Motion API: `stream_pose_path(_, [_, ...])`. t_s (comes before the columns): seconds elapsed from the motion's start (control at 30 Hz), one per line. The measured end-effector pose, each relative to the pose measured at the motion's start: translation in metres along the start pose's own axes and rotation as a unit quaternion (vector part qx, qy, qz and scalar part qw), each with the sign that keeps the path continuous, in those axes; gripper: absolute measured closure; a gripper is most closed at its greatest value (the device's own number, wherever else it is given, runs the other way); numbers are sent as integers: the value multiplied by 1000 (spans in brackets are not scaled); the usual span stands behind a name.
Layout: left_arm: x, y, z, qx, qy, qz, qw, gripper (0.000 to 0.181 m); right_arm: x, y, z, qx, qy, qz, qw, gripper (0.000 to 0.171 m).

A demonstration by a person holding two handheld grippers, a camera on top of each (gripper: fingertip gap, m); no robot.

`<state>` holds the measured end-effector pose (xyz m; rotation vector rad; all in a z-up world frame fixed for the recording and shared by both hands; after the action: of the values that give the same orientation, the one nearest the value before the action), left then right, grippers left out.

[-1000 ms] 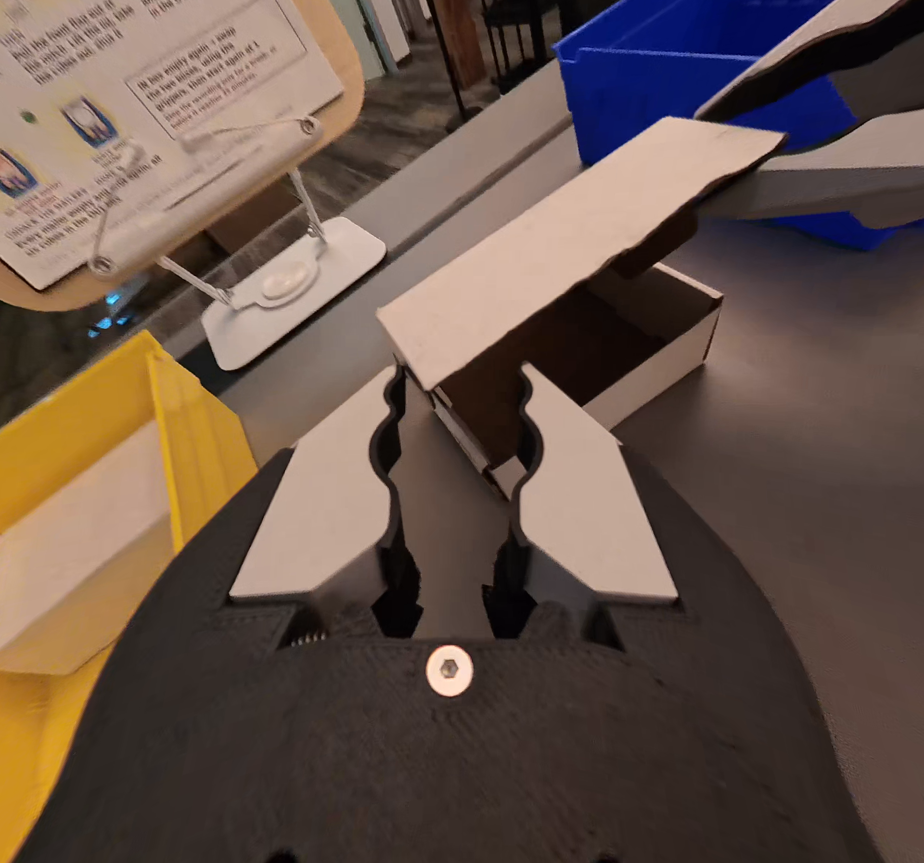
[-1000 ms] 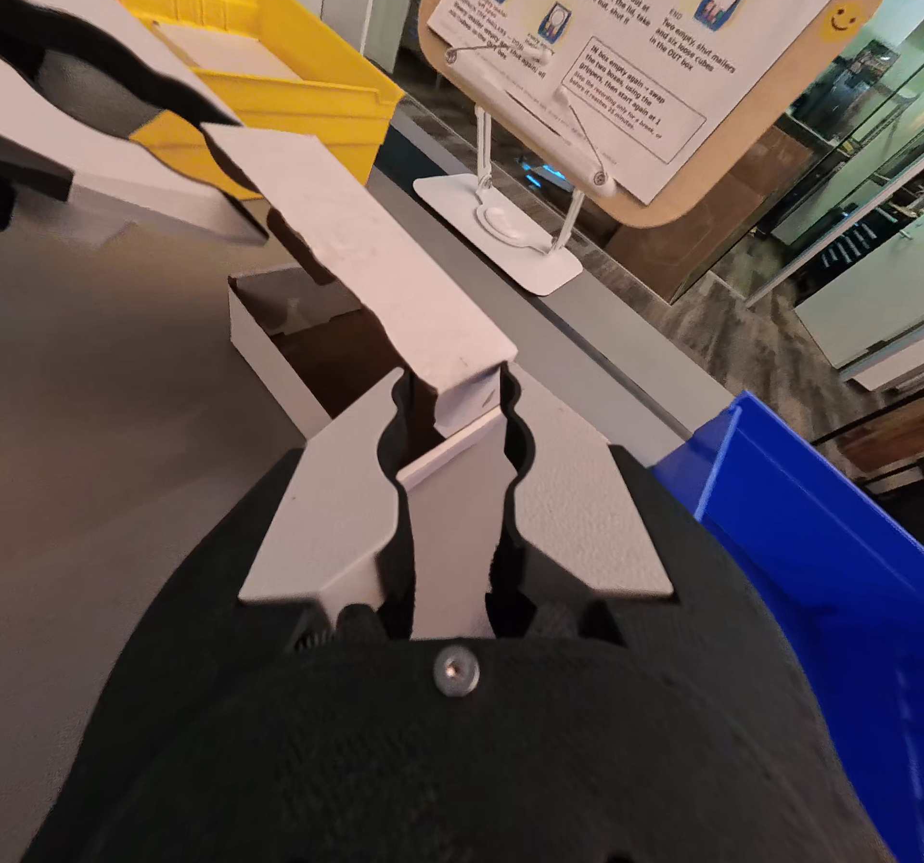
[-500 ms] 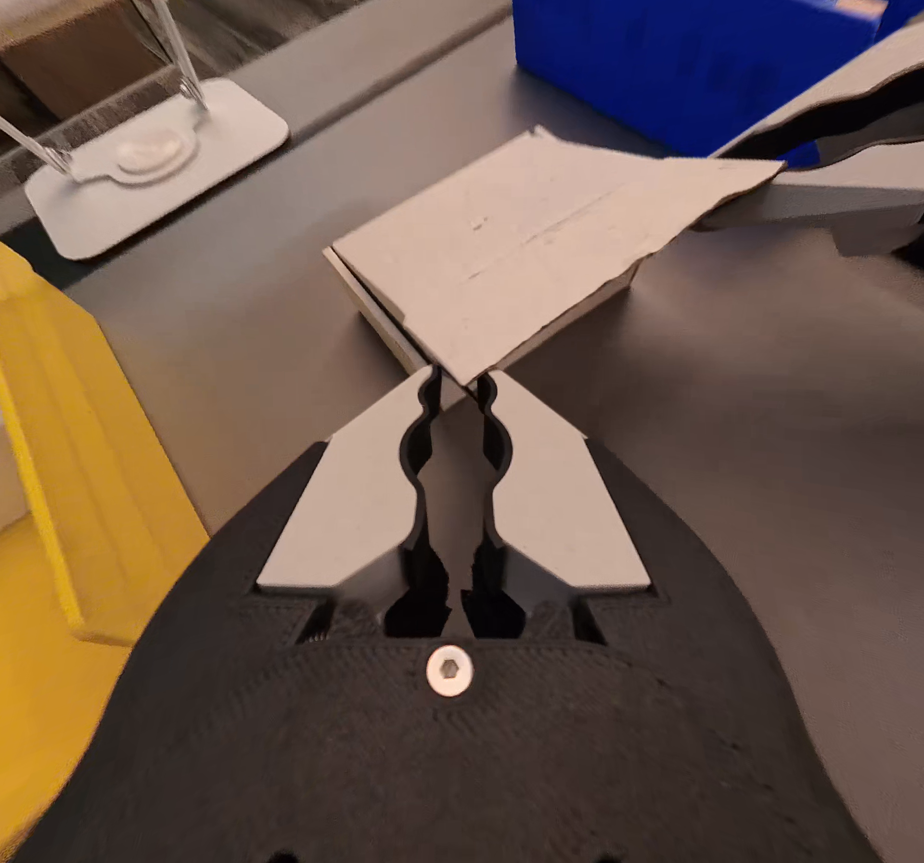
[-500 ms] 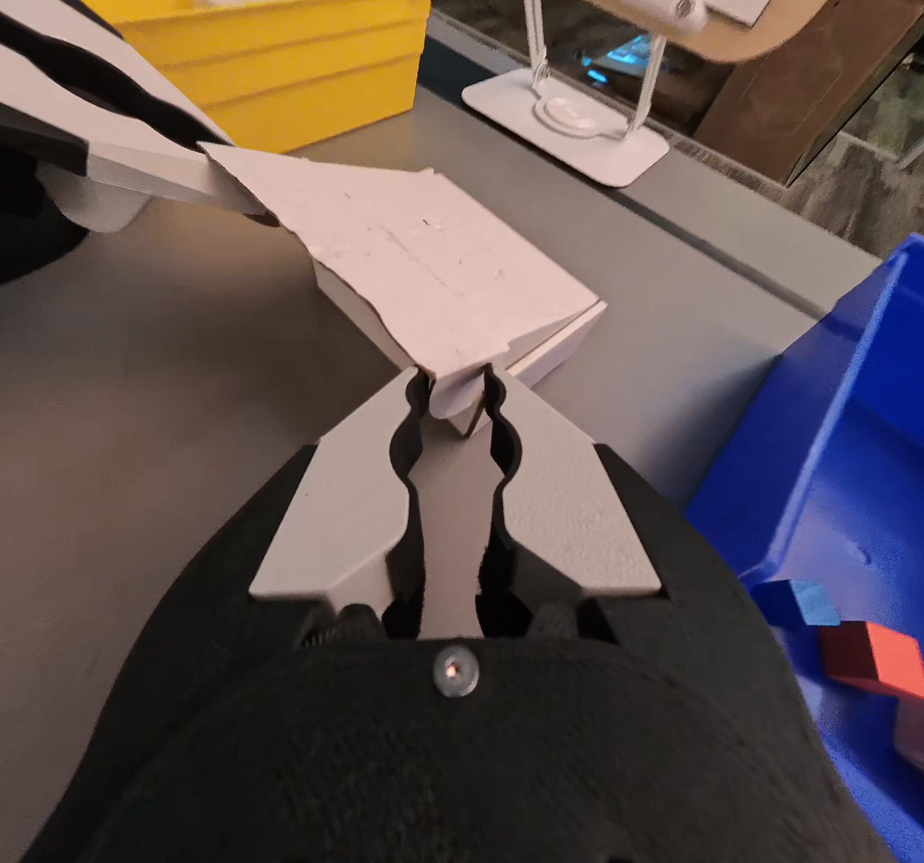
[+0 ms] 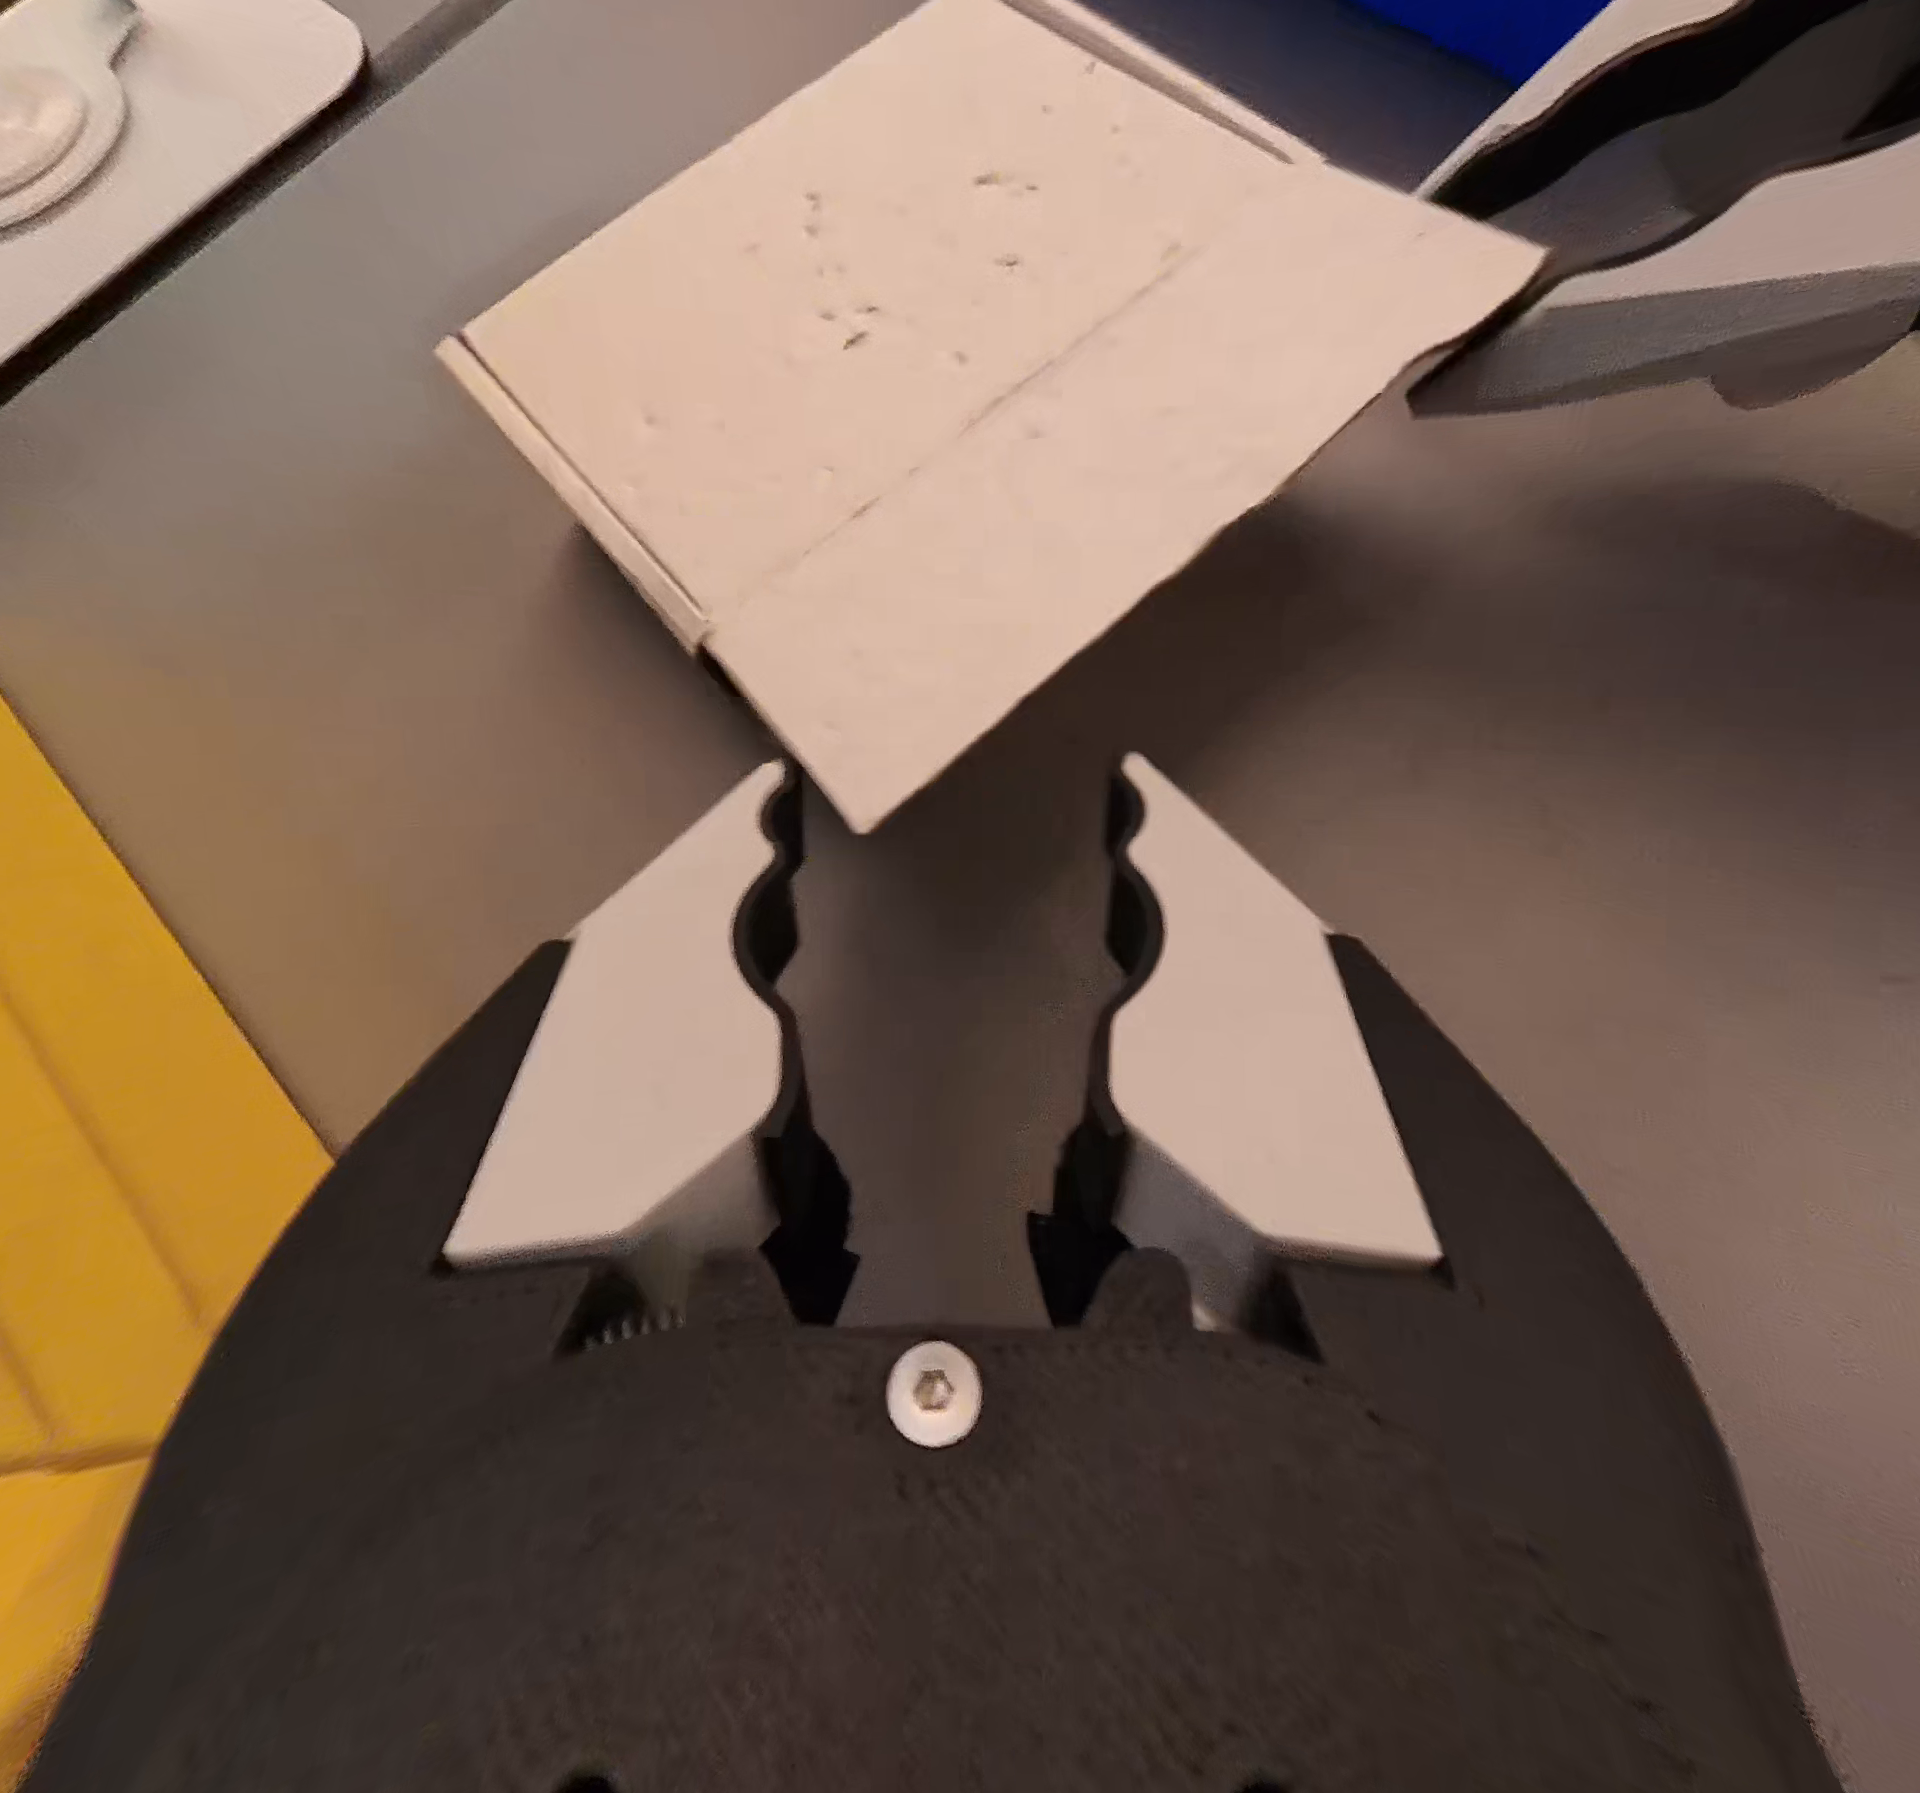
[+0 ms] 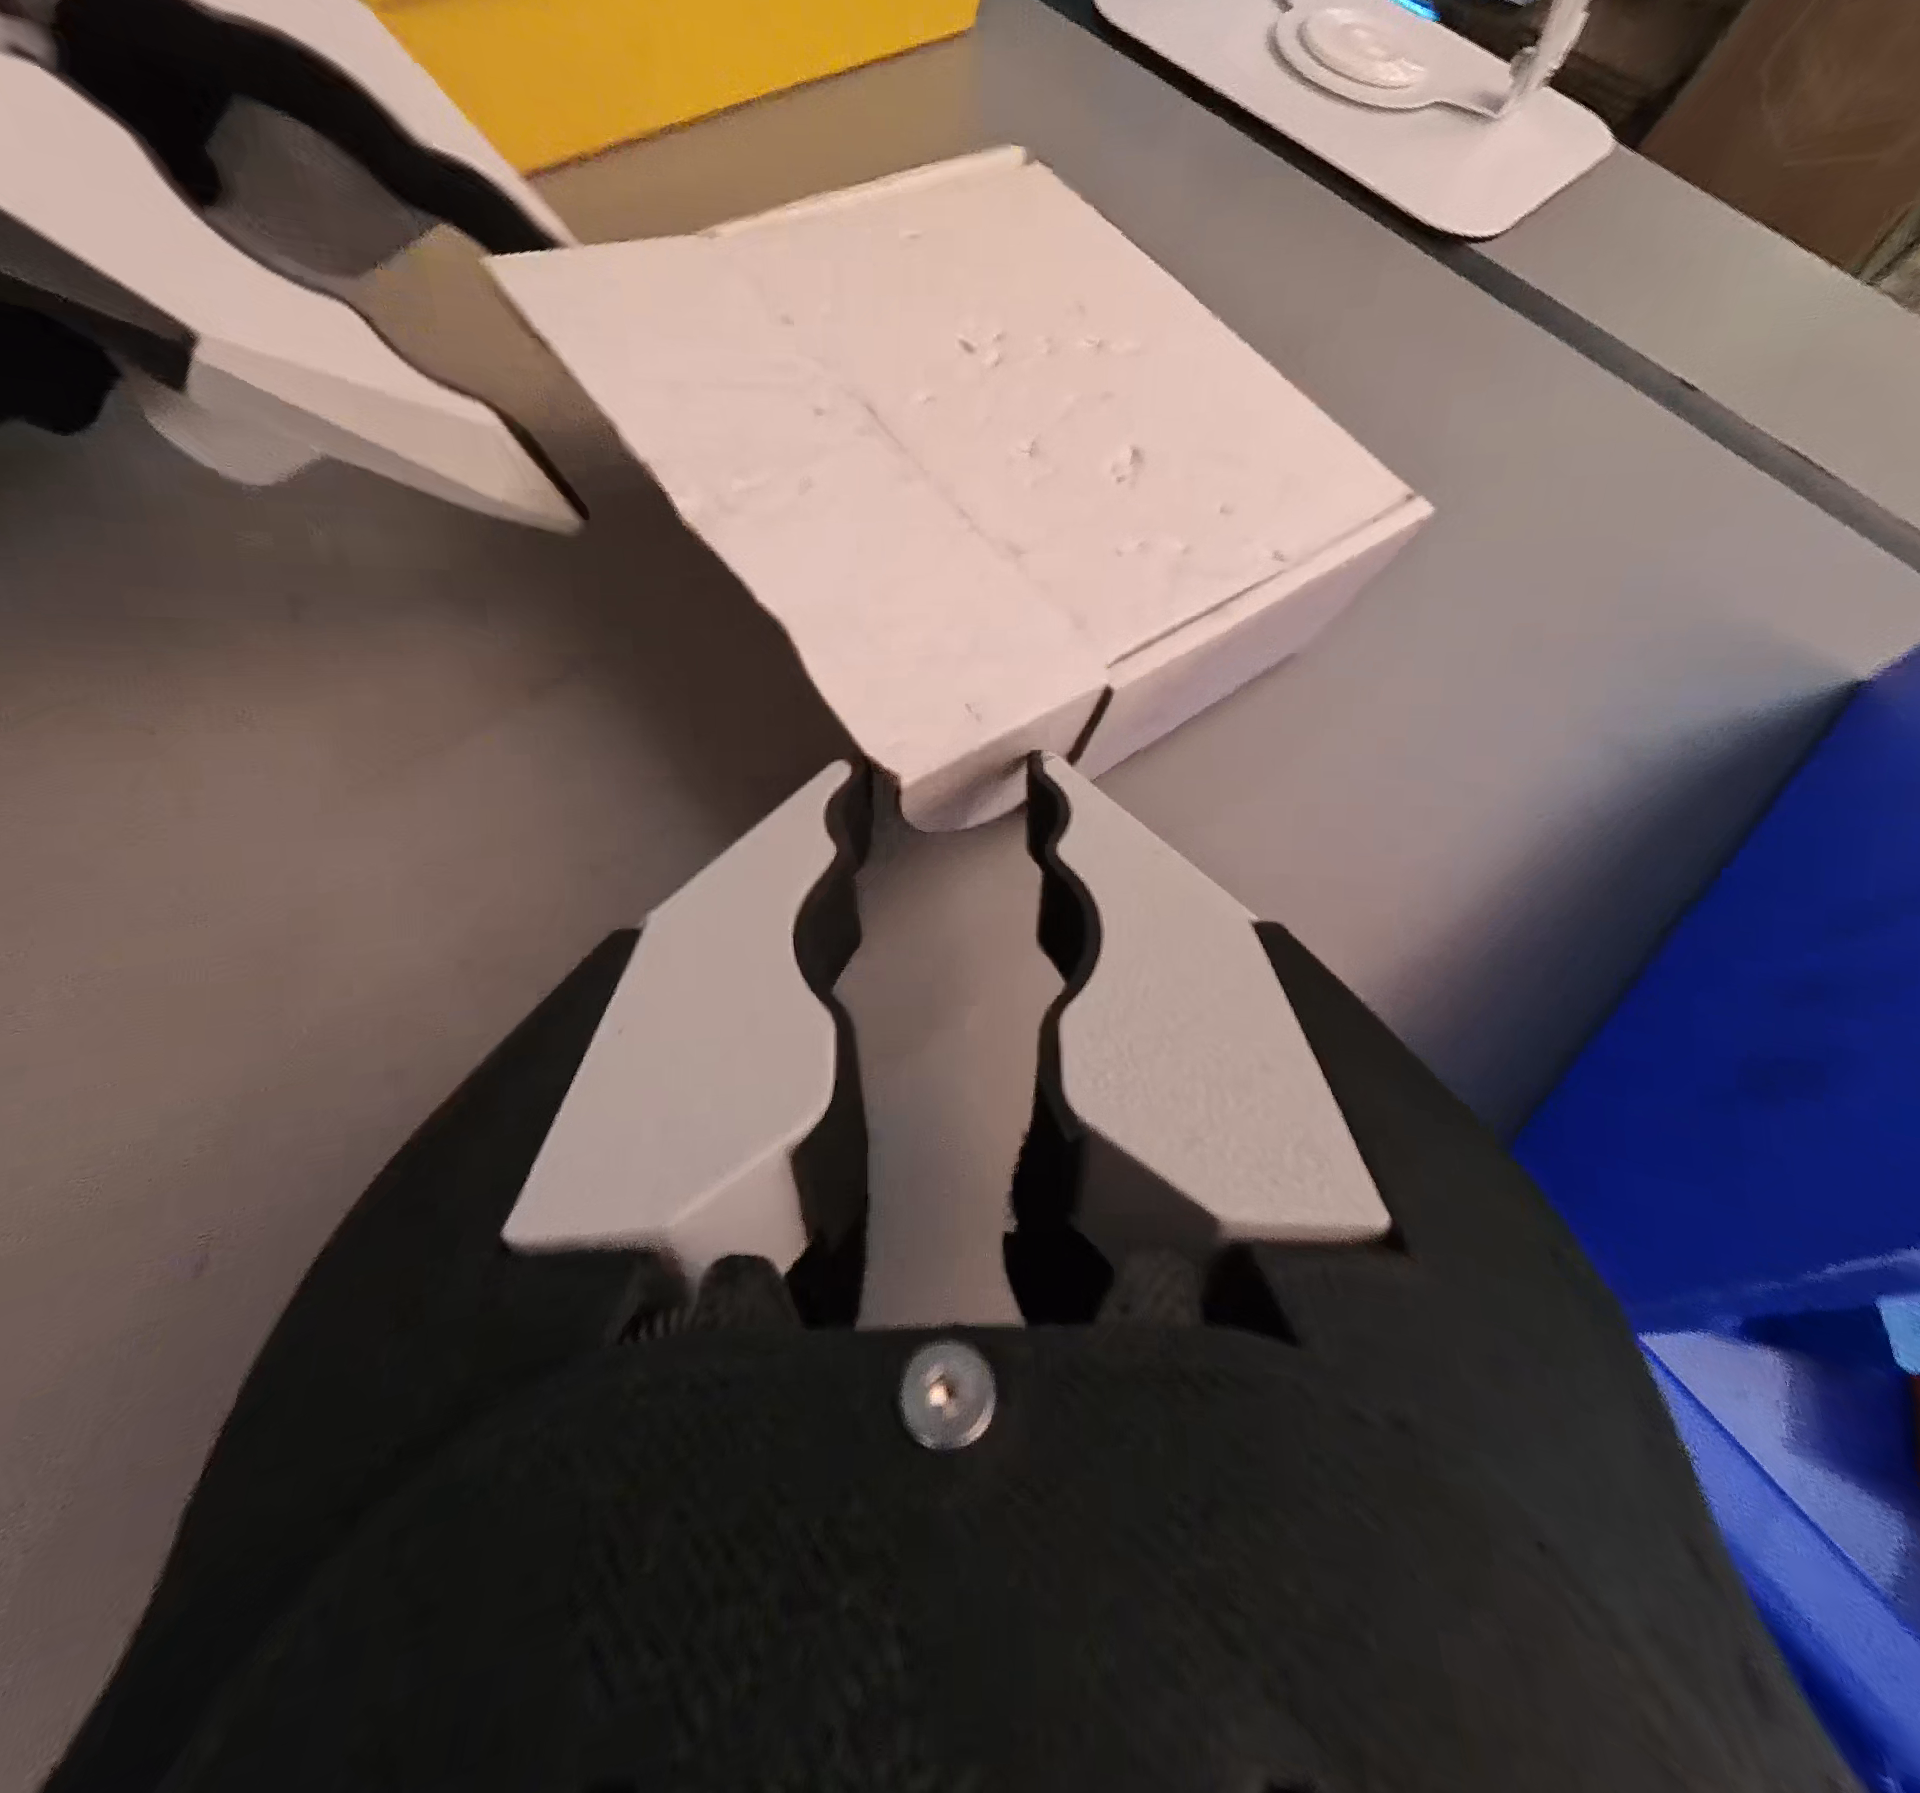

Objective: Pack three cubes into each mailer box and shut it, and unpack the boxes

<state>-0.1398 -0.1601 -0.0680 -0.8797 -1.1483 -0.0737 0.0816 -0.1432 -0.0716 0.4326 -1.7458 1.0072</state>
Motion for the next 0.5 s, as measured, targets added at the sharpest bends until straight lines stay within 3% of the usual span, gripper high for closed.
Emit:
stream_pose_path(0.1, [3,-5,1,-27,-12,-13,999,120,2,-7,-6,40,45,-25,998,123])
stream_pose_path(0.2, [7,-11,6,-52,-45,-35,997,106,2,-15,-19,66,123,-58,989,117])
stream_pose_path(0.33, [9,-13,15,-69,-101,-55,991,103,-1,-14,-28,67,190,-78,976,116])
stream_pose_path(0.5, [6,-8,20,-83,-155,-58,983,105,-7,1,-20,62,195,-30,978,116])
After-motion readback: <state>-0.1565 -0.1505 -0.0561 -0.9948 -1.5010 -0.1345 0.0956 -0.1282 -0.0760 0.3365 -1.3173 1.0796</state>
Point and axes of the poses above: each gripper's, where its closed fingertips meet, y out along the fingers, x out of its top, z = x × y across the jaws, the point moved 10 cm from there along -y, back along the fingers, and after that the axes turned 6 degrees about -z, right-handed, at the moved point
